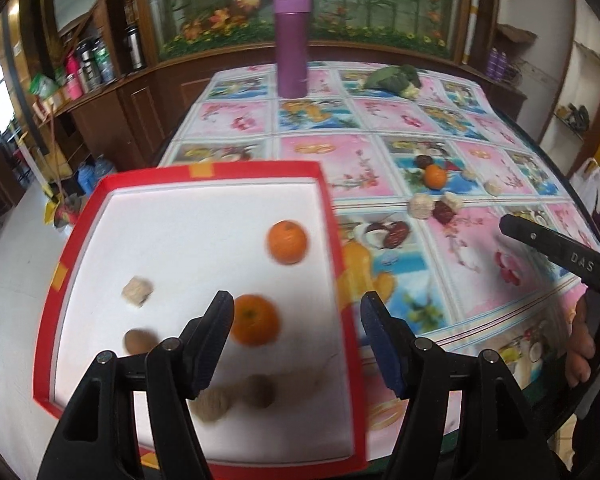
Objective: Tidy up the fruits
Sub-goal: 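Move both open tools back toward the remaining fruits on the tablecloth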
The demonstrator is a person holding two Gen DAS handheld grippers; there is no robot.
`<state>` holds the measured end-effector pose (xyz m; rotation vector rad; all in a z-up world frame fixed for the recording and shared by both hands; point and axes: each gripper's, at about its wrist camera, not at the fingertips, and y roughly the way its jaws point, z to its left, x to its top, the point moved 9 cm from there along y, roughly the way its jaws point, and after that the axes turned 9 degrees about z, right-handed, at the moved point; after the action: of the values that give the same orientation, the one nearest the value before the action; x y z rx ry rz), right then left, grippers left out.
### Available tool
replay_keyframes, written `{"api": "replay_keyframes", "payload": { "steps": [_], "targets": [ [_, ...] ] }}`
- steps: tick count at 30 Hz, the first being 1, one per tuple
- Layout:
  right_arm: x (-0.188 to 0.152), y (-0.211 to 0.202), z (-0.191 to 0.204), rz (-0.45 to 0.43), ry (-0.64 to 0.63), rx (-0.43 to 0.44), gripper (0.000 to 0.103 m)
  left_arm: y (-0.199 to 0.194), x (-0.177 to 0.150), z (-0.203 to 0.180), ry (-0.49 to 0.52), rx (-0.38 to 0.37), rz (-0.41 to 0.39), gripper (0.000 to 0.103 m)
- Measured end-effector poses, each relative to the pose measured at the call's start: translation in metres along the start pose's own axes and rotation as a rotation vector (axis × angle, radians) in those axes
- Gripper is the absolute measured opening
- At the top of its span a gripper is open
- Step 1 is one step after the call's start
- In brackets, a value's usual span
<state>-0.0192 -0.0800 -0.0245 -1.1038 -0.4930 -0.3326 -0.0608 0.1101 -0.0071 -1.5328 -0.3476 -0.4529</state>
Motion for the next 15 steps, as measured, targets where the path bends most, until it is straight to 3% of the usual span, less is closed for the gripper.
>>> {"api": "replay_keyframes", "payload": {
  "steps": [6, 11, 15],
  "targets": [
    [0.01, 0.002, -0.015, 0.008, -0.031, -0.019, 0.042, 0.008, 0.023, -0.041, 0.101, -0.017, -0.002, 0.066],
    [0.021, 0.018, -0.01, 0.035, -0.1, -0.076, 0.042, 0.017, 0.031, -0.049, 0.101, -0.019, 0.016, 0.066],
    [0.035, 0.017, -0.035, 0.005, -0.056, -0.128, 0.042, 0.026, 0.036, -0.054, 0.106, -0.023, 0.039, 0.066]
  ]
}}
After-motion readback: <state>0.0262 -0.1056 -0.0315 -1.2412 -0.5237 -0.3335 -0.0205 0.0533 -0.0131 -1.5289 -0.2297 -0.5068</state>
